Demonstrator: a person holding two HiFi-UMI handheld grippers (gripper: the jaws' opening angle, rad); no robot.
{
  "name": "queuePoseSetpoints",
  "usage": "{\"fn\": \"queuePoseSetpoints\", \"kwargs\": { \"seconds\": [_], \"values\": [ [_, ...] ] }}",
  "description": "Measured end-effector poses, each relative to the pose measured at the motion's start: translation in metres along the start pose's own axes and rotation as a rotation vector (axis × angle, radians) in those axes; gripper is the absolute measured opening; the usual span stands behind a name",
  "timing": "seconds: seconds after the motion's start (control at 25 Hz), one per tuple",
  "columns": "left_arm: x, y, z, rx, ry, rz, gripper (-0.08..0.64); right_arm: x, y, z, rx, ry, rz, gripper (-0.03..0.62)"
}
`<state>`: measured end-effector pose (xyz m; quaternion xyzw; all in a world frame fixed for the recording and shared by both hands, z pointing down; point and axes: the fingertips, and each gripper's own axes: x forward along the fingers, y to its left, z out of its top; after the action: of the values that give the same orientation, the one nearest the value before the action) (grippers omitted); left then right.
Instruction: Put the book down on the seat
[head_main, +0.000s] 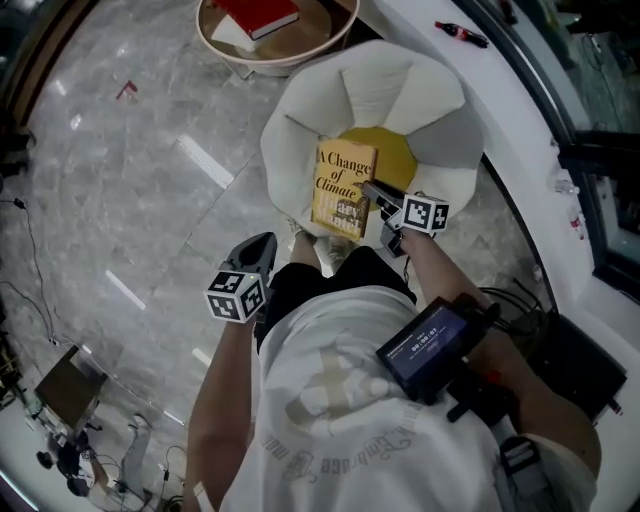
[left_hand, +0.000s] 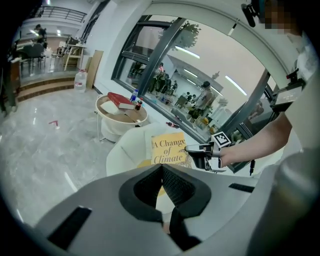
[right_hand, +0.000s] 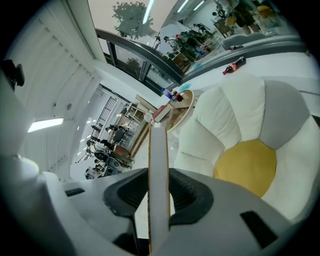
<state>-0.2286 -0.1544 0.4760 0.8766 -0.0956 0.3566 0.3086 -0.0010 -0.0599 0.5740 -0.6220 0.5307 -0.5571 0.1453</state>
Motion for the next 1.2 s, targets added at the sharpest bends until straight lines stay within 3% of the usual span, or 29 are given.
{"fn": "queuePoseSetpoints", "kwargs": {
  "seconds": [0.32,0.76,1.2],
  "values": [
    [0.024,0.032,-0.008,-0.062,0.042,-0.023,0.009,0.034,-0.032,-0.010,-0.037,0.080,-0.088,0.137],
    [0.075,0.050,-0.047,-0.100,0.122,-0.061,0.009,0.064,-0.094,-0.058,0.001,0.164,-0.122,0.137],
    [0.131,0.060,-0.076,-0.041,0.198,-0.087,0.009,0.101,-0.143,-0.056,0.018,0.136,-0.083,0.137]
  ]
}}
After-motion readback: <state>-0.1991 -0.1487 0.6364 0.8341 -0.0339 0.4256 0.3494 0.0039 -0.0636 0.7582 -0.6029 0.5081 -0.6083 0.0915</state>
